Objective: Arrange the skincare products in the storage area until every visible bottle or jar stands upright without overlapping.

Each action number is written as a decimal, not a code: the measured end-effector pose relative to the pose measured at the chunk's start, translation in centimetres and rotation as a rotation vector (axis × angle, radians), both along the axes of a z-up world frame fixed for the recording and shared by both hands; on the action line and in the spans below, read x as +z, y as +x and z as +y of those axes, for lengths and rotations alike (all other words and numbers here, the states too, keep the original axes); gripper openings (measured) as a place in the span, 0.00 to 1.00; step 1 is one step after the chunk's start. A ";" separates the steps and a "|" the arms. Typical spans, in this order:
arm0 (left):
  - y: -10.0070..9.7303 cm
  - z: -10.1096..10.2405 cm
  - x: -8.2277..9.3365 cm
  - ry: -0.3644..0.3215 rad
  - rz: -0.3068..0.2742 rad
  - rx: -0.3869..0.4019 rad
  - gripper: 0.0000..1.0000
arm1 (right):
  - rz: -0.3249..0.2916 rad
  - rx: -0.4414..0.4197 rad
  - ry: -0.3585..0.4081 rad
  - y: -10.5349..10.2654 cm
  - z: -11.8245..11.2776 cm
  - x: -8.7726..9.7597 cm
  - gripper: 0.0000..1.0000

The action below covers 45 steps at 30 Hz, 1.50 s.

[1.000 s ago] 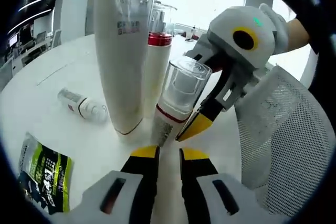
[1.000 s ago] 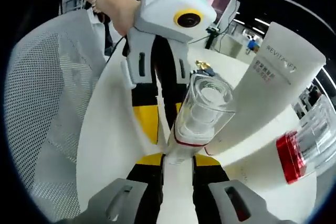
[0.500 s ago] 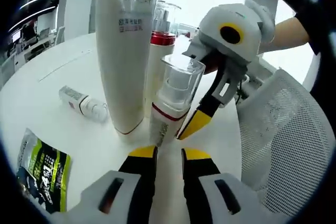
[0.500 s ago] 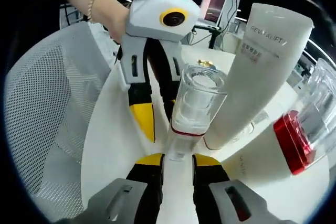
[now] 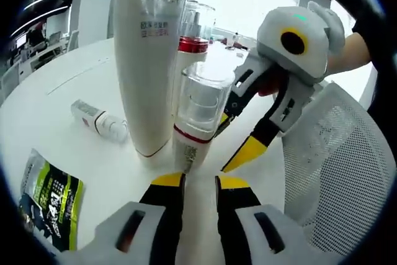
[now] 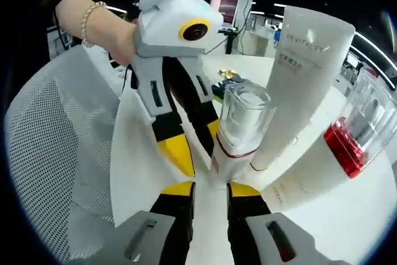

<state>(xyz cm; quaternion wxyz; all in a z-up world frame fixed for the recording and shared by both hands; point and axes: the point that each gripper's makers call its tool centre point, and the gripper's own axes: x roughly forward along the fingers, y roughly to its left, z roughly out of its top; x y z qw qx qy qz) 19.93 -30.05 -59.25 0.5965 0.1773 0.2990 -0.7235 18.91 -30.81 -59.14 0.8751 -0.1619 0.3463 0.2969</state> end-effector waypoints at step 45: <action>2.7 11.2 3.9 -0.009 0.135 0.505 0.70 | -0.050 -0.334 0.145 -5.4 -3.7 5.3 0.66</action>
